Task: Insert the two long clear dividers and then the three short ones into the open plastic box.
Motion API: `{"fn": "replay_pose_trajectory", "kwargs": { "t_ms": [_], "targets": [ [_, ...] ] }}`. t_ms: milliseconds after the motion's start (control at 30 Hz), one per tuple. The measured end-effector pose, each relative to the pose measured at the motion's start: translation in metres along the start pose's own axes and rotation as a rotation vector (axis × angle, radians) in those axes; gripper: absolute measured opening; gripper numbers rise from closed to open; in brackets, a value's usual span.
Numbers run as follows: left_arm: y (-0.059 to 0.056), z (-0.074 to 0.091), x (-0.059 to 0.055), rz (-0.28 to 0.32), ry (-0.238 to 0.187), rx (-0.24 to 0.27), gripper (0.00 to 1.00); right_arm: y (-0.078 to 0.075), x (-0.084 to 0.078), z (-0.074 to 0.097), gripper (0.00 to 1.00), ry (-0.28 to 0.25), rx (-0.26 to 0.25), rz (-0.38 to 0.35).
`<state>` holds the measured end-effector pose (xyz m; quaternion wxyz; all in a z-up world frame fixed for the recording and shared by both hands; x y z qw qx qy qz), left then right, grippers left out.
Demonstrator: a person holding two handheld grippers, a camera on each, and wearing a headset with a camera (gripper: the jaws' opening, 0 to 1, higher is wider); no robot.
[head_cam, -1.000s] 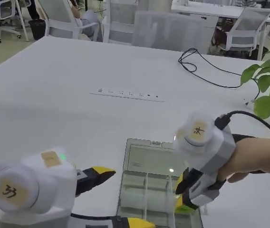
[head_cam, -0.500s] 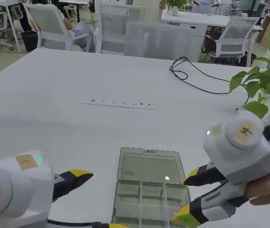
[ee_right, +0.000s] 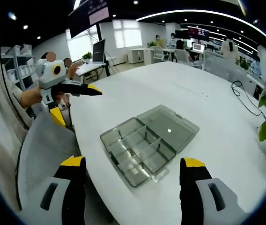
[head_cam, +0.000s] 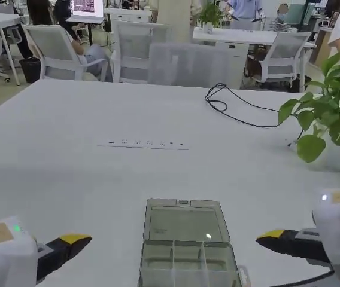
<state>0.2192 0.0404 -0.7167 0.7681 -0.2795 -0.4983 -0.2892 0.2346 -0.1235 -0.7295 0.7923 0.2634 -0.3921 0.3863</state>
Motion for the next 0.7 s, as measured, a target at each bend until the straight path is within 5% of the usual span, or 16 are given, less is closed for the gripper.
{"fn": "replay_pose_trajectory", "kwargs": {
  "t_ms": [233, 700],
  "targets": [
    [-0.001, 0.007, 0.0, -0.006, -0.011, 0.014, 1.0, 0.003, -0.003, 0.007, 1.0, -0.073, -0.009, -0.033],
    [0.002, 0.013, -0.003, -0.002, 0.001, 0.066, 1.0, 0.007, -0.008, 0.007, 1.0, -0.13, -0.031, -0.059]
  ]
}}
Point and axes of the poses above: the centre of the closed fingertips' face, and the gripper's own axes: z roughly backward along the fingers, y roughly to its left, x roughly out of its top, the point moved 1 cm from there along z, roughly backward along the fingers, and after that the axes turned 4 degrees about -y, right-handed, at the moved point
